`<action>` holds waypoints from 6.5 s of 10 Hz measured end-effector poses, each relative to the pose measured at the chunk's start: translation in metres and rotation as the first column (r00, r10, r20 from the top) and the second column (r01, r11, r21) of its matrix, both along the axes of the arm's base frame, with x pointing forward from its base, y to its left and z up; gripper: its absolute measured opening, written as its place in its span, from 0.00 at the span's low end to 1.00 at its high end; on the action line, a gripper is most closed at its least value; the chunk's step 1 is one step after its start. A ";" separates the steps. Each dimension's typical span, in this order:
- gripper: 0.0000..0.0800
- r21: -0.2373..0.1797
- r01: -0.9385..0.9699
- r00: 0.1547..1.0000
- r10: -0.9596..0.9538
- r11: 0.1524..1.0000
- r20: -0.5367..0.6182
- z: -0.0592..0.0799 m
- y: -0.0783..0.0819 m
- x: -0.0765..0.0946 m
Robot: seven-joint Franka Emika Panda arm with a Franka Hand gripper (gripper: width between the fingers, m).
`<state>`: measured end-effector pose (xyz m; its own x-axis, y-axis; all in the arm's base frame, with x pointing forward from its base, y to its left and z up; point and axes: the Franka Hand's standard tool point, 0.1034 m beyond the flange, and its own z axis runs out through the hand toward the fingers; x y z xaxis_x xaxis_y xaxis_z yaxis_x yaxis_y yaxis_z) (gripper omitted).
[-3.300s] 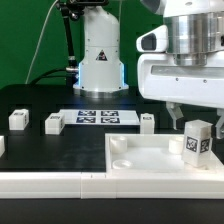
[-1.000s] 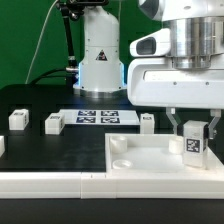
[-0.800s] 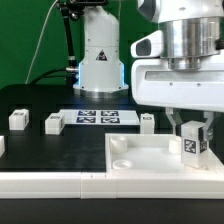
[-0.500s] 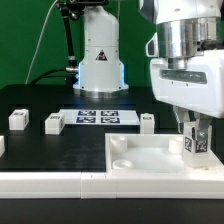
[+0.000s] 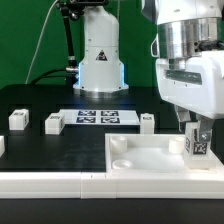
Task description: Assemble one leg
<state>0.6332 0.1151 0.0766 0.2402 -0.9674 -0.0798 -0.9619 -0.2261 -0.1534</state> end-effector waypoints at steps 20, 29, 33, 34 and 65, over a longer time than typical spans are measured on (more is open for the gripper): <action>0.36 -0.111 -0.602 0.795 0.606 0.791 0.010 -0.008 -0.001 0.003; 0.36 0.017 0.189 0.981 -0.188 0.982 -0.044 -0.009 0.001 0.001; 0.67 0.025 0.164 0.986 -0.163 0.986 -0.042 -0.008 0.003 0.002; 0.67 0.016 0.068 0.997 -0.067 0.998 -0.037 -0.008 0.004 0.001; 0.44 0.002 0.360 0.925 -0.356 0.933 -0.131 -0.008 -0.001 0.004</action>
Offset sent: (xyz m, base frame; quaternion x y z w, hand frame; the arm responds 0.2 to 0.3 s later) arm 0.0092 0.0072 -0.0048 -0.0260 -0.0339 -0.2557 0.9658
